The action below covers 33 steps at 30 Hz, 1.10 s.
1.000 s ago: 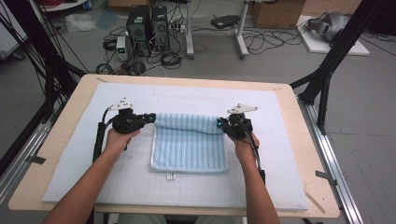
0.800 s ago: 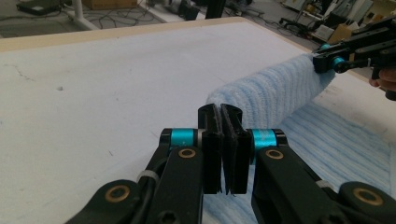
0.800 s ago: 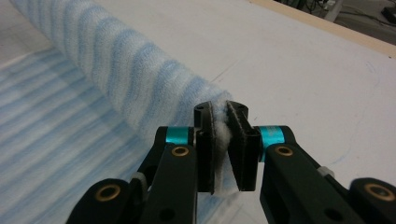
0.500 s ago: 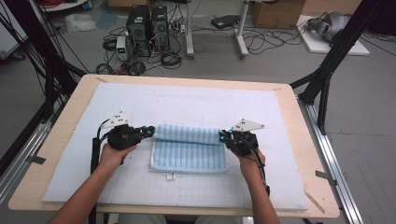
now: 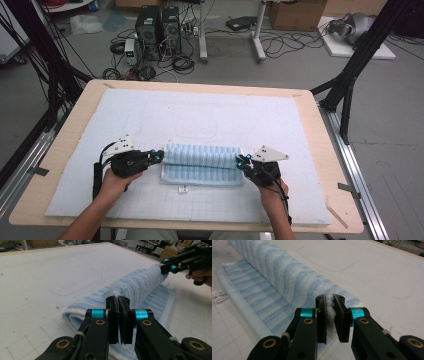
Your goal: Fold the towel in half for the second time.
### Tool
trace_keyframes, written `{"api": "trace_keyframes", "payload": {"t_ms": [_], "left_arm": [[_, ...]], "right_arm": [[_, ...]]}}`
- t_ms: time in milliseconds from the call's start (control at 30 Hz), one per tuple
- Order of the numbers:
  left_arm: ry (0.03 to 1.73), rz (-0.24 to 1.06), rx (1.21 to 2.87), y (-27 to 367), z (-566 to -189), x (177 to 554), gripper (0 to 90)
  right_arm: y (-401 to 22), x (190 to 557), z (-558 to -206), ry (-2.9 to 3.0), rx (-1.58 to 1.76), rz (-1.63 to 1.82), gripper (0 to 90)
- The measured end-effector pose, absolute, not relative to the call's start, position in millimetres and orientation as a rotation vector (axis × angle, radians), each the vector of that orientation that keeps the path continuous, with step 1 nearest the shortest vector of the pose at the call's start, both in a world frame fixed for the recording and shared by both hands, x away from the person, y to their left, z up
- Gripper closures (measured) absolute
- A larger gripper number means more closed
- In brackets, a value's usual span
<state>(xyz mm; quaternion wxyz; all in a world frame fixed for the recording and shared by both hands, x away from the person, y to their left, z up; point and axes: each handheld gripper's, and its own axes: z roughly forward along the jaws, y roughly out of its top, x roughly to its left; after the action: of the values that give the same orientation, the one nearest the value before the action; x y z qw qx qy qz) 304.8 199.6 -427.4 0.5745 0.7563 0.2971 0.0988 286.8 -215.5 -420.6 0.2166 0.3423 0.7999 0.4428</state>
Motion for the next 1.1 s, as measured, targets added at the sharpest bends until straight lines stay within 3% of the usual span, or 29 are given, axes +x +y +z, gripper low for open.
{"api": "trace_keyframes", "payload": {"t_ms": [200, 267, 367, 467, 600, 867, 1100], "left_arm": [[0.696, 0.205, 1.785, 201, -432, 298, 85.8], [0.724, 0.205, 1.765, 203, -432, 298, 73.1], [0.762, 0.214, 1.718, 207, -426, 300, 55.5], [0.777, 0.232, 1.687, 209, -421, 302, 54.9], [0.776, 0.226, 1.723, 198, -422, 307, 57.2], [0.838, 0.176, 1.909, 174, -440, 311, 68.3], [0.835, 0.164, 2.0, 169, -447, 297, 70.0]], "right_arm": [[-216, 281, -420, 2.226, 0.95, 1.237, 81.5], [-215, 280, -423, 2.24, 0.949, 1.218, 78.8], [-218, 279, -421, 2.232, 0.949, 1.278, 65.9], [-224, 279, -410, 2.158, 0.973, 1.363, 58.8], [-221, 283, -406, 2.137, 0.985, 1.348, 58.4], [-192, 305, -432, 2.287, 1.018, 1.127, 57.4], [-189, 295, -442, 2.349, 0.946, 1.043, 53.3]]}}
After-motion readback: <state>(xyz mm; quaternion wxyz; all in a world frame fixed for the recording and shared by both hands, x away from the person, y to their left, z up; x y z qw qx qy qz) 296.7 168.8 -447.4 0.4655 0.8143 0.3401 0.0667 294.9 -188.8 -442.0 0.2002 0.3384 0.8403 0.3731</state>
